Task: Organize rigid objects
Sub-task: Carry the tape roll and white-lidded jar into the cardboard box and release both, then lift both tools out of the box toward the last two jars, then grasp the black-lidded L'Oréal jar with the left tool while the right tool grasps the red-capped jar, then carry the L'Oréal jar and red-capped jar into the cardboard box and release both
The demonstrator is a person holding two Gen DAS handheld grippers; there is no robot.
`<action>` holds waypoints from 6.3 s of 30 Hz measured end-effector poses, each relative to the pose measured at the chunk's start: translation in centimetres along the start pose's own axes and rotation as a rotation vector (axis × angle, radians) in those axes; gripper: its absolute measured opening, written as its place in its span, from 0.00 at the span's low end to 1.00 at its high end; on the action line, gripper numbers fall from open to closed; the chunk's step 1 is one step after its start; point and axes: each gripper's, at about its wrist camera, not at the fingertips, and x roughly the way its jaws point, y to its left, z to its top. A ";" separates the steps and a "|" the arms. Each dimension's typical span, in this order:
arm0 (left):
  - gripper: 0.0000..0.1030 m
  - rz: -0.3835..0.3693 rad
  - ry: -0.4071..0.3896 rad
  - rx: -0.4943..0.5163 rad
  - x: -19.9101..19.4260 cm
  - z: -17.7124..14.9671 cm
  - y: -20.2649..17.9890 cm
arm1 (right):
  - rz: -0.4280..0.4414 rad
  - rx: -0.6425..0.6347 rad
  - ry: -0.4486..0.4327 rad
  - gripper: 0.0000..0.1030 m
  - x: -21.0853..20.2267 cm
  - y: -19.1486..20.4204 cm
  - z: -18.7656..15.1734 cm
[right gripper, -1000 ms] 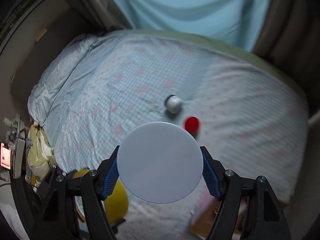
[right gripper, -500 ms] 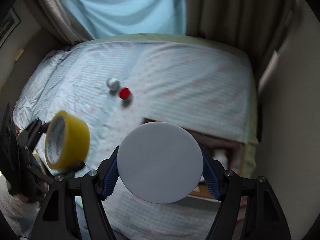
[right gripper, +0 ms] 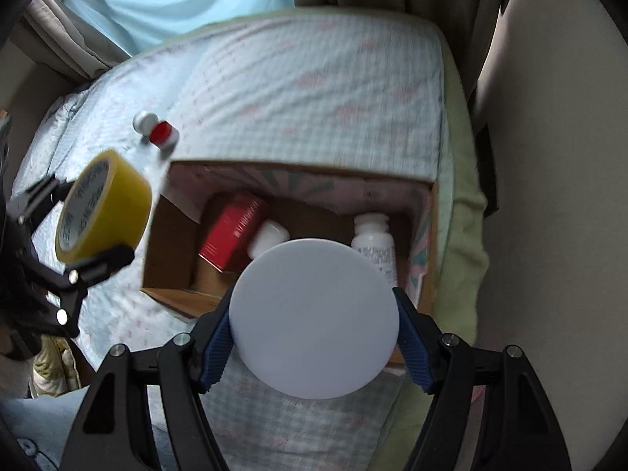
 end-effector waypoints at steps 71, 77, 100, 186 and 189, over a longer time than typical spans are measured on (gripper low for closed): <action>1.00 0.194 -0.236 -0.195 -20.2 -12.2 22.0 | -0.226 -0.190 -0.243 1.00 -6.9 27.9 0.2; 1.00 0.191 -0.248 -0.198 -22.1 -13.8 29.6 | -0.221 -0.068 -0.259 1.00 -5.7 33.9 2.2; 0.99 0.002 -0.089 -0.173 0.4 -4.5 40.5 | -0.244 0.105 -0.401 1.00 11.3 34.9 12.0; 0.50 -0.055 -0.163 -0.207 -12.8 -7.1 6.4 | -0.151 0.115 -0.268 0.48 -8.6 12.0 -3.0; 0.50 -0.055 -0.119 -0.196 -10.3 -6.7 4.2 | -0.140 0.137 -0.240 0.48 -6.8 9.4 -2.5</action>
